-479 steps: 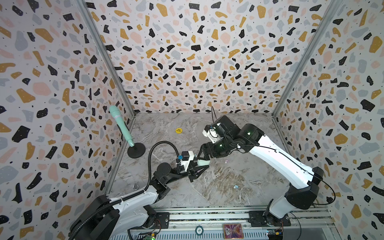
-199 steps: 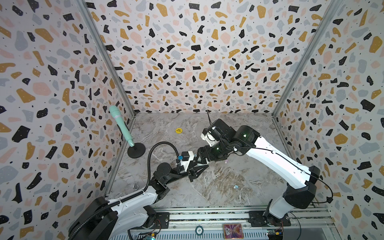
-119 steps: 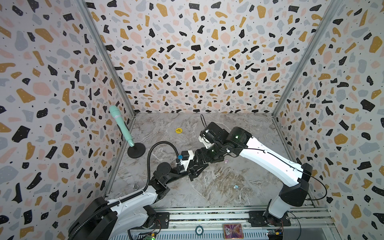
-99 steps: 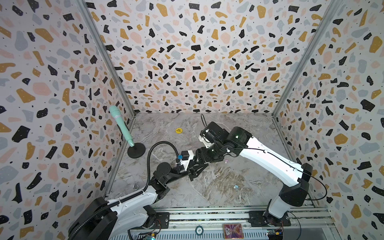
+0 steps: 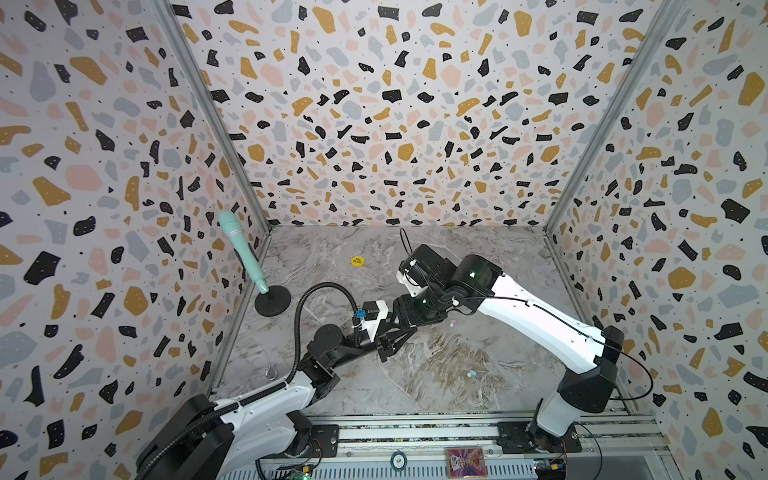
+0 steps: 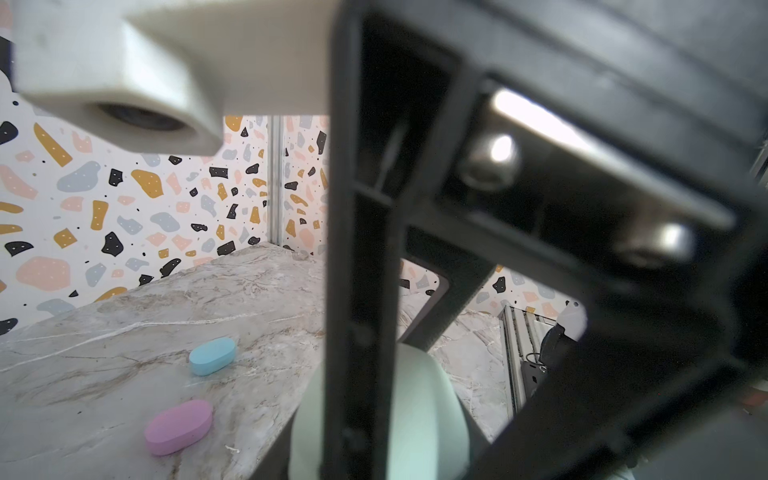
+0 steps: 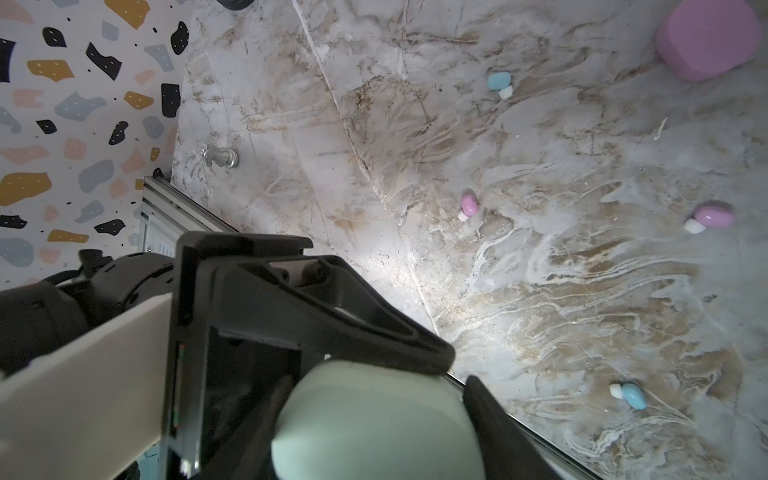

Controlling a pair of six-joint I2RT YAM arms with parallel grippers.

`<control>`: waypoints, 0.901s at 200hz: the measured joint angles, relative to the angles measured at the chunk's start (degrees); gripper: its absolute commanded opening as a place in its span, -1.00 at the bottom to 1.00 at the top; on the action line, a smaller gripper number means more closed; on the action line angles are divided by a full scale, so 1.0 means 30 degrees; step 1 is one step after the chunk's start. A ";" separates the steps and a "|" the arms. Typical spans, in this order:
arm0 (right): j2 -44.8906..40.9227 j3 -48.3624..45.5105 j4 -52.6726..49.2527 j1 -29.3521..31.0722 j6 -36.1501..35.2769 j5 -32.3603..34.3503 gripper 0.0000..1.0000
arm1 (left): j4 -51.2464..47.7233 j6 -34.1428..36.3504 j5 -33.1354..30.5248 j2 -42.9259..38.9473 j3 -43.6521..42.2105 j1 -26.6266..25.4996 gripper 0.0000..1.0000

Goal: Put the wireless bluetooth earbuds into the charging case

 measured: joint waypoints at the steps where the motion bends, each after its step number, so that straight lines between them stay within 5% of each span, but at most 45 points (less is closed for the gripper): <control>1: -0.0007 -0.0022 0.0015 -0.0015 -0.0007 0.0000 0.05 | -0.0029 0.0036 -0.0029 -0.0015 0.0007 0.0007 0.54; 29: -0.1100 -0.2149 0.0605 -0.1472 -0.0350 0.0430 0.04 | -0.1129 0.0087 -0.1290 -0.0474 0.0015 0.0007 1.00; 106: -0.7635 -1.4331 0.4328 -1.0433 -0.3235 0.1581 0.04 | -0.8378 0.0175 -0.8335 -0.1443 0.1880 0.0007 1.00; 180: -0.7970 -2.1209 0.9428 -1.7449 -0.5450 0.2331 0.07 | -1.2757 0.0168 -1.3471 -0.0466 0.2601 0.0007 1.00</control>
